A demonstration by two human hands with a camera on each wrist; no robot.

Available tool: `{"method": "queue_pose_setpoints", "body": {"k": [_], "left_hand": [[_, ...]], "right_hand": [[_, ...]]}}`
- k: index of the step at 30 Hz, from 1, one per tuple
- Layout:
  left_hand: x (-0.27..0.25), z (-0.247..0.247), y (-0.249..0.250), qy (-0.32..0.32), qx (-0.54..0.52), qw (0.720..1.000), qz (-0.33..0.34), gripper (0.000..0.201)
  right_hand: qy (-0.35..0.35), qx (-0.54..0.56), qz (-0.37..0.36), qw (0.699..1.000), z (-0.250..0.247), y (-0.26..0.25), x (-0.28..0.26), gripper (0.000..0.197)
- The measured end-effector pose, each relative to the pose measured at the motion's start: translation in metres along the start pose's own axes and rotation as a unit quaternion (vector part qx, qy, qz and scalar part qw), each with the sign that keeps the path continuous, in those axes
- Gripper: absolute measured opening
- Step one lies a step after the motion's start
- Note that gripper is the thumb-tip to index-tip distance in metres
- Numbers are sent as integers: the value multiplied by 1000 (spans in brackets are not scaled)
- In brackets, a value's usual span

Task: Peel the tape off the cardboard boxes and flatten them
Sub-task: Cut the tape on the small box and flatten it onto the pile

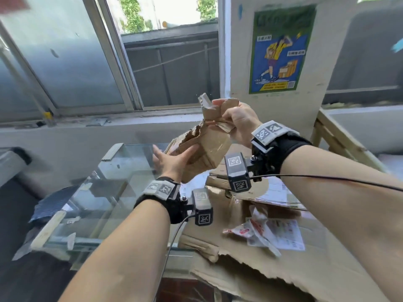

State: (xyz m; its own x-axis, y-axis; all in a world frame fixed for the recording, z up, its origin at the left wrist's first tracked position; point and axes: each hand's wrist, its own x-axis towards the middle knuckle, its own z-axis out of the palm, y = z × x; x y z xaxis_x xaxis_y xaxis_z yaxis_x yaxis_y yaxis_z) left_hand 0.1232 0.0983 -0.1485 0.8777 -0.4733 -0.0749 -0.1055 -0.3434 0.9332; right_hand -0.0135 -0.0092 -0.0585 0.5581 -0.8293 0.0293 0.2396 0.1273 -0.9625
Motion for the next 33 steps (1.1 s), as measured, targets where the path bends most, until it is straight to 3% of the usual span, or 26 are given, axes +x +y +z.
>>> {"method": "queue_pose_setpoints", "body": {"k": [2, 4, 6, 10, 15, 17, 20, 24, 28, 33], "left_hand": [[-25, 4, 14, 39, 125, 981, 141, 117], [-47, 12, 24, 41, 195, 938, 283, 90], [-65, 23, 30, -8, 189, 921, 341, 59], [-102, 40, 42, -48, 170, 940, 291, 29], [-120, 39, 51, -9, 79, 971, 225, 22], [-120, 37, 51, -32, 61, 975, 213, 26], [-122, 35, 55, -79, 75, 971, 214, 31], [-119, 35, 64, -127, 12, 970, 207, 19], [-116, 29, 61, -188, -9, 962, 197, 12], [-107, 20, 56, -201, -1, 958, 206, 15]], "right_hand": [[-11, -15, -14, 1000, -10, -15, -19, 46], [-33, -15, -22, 999, -16, -26, -35, 45], [-49, -10, -33, 998, -20, -33, -49, 44], [-96, -25, -37, 994, -25, -43, -74, 21], [-92, -180, -69, 977, -40, -51, -89, 49], [-64, -303, -93, 946, -48, -50, -93, 49], [-39, -477, -80, 874, -56, -42, -99, 52], [-17, -582, -70, 810, -55, -26, -100, 51], [8, -557, -77, 827, -55, -20, -95, 30], [17, -542, -97, 835, -44, -18, -99, 20]]}}
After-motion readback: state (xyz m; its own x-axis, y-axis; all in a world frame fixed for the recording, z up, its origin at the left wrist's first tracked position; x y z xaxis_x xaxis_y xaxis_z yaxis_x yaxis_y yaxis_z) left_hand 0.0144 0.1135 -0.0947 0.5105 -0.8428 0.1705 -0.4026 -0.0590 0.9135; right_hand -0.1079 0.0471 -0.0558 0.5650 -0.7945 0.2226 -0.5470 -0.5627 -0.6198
